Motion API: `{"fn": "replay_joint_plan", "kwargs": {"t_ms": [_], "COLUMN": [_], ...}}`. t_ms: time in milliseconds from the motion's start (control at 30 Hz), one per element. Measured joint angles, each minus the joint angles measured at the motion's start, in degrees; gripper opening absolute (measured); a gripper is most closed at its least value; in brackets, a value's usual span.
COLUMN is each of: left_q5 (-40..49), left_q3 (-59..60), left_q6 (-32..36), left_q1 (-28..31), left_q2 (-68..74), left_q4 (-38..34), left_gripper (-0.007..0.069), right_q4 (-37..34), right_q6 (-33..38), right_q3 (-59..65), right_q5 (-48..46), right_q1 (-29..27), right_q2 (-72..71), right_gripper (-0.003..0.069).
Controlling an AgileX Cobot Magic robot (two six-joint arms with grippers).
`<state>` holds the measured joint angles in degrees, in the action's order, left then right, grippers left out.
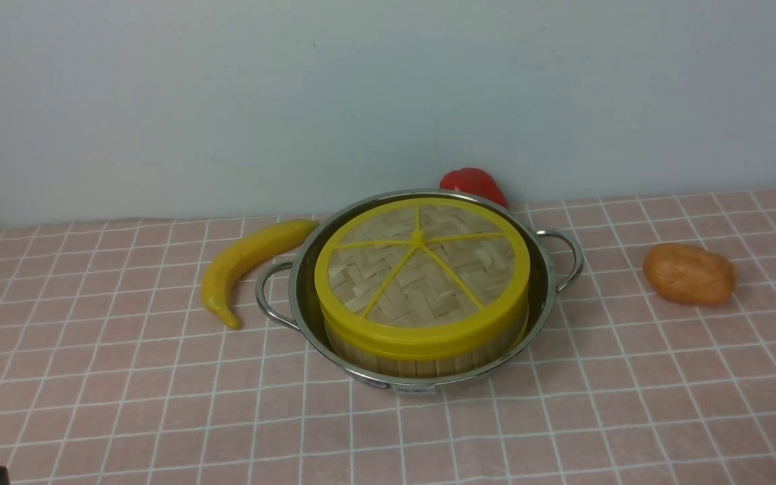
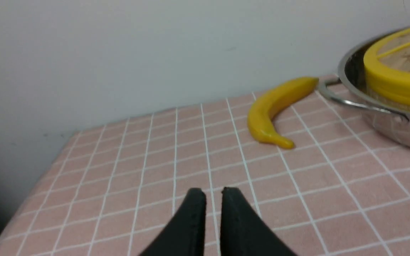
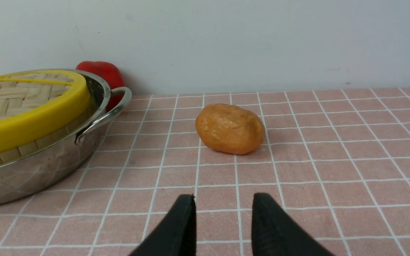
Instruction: Place the steamer in the pot on the pink tablecloth, and put the lid on the steamer.
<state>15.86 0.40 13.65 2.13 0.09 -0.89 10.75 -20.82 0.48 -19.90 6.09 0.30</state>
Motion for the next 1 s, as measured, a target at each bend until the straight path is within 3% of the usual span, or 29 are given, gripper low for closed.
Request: {"fn": "replay_joint_plan", "kwargs": {"t_ms": [1000], "left_q5": [3.5], "left_q3": [0.0], "left_q6": [-0.2], "left_q1": [0.0], "left_q2": [-0.1], "left_q4": [0.0], "left_gripper": [0.011], "right_q4": [0.0], "right_q6": [0.0], "right_q3": [0.0], "right_q5": [0.0], "right_q1": [0.0], "right_q2": [0.0], "right_gripper": [0.024]}}
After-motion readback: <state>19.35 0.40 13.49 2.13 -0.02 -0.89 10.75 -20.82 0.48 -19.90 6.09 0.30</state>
